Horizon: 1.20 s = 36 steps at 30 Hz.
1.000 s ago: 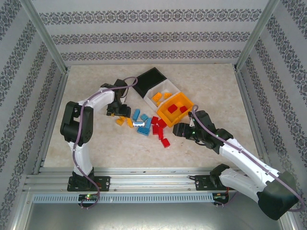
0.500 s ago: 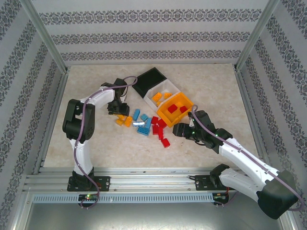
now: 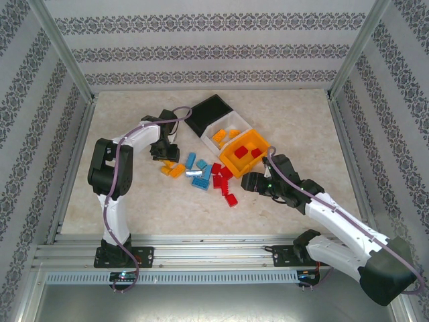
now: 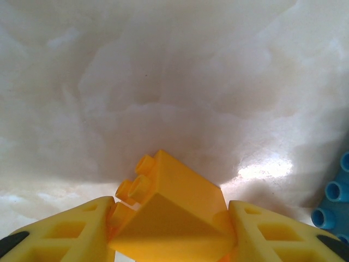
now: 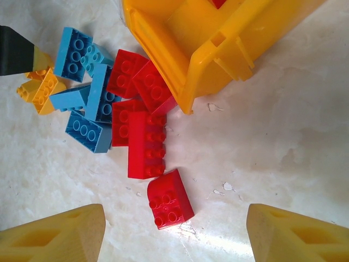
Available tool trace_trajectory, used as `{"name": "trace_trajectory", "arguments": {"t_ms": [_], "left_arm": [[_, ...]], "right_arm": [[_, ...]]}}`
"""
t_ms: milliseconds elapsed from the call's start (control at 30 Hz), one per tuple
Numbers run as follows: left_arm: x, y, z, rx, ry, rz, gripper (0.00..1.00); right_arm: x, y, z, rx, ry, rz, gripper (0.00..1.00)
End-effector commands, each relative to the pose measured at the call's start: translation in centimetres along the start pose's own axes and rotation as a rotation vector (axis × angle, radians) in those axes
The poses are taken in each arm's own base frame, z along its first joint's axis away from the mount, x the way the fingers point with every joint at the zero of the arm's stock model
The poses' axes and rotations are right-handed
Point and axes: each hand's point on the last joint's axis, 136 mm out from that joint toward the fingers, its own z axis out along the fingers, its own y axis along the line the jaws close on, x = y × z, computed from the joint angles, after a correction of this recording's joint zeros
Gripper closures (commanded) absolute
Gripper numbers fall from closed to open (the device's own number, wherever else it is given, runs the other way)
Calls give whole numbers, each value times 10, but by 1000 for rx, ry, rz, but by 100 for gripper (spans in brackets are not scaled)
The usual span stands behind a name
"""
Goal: Sort the legos into containers by color
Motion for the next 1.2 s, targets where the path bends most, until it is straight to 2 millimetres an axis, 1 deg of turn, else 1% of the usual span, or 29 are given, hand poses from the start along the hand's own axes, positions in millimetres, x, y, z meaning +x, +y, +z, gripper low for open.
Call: {"name": "trace_trajectory", "arguments": {"t_ms": [0, 67, 200, 333, 400, 533, 633, 733, 867, 933, 1067, 1167], "left_arm": [[-8, 3, -15, 17, -29, -20, 53], [-13, 0, -26, 30, -50, -27, 53], [-26, -12, -49, 98, -99, -49, 53], [-40, -33, -74, 214, -155, -95, 52], [-50, -47, -87, 294, -196, -125, 52], [-74, -87, -111, 486, -284, -182, 51], [-93, -116, -123, 599, -336, -200, 51], [-109, -140, -124, 669, -356, -209, 51], [-127, -165, -118, 691, -361, -190, 51], [-134, -173, -113, 696, -356, -187, 51], [-144, -180, -99, 700, -341, -200, 51], [-148, -185, -91, 702, -333, -189, 51]], "right_arm": [[-6, 4, -2, -2, -31, -2, 31], [-6, 4, -2, -2, -33, -3, 30], [-8, 4, -5, 0, -39, -10, 31], [-10, 3, -9, 11, -54, -17, 31], [-11, 2, -12, 15, -64, -22, 31], [-14, -1, -18, 19, -85, -18, 30], [-15, -2, -22, 17, -95, -15, 30], [-15, -5, -27, 21, -98, -15, 30], [-14, -8, -33, 30, -108, -11, 30], [-14, -10, -36, 31, -115, -6, 30], [-11, -14, -39, 35, -120, 5, 30], [-9, -18, -40, 41, -122, 13, 30]]}}
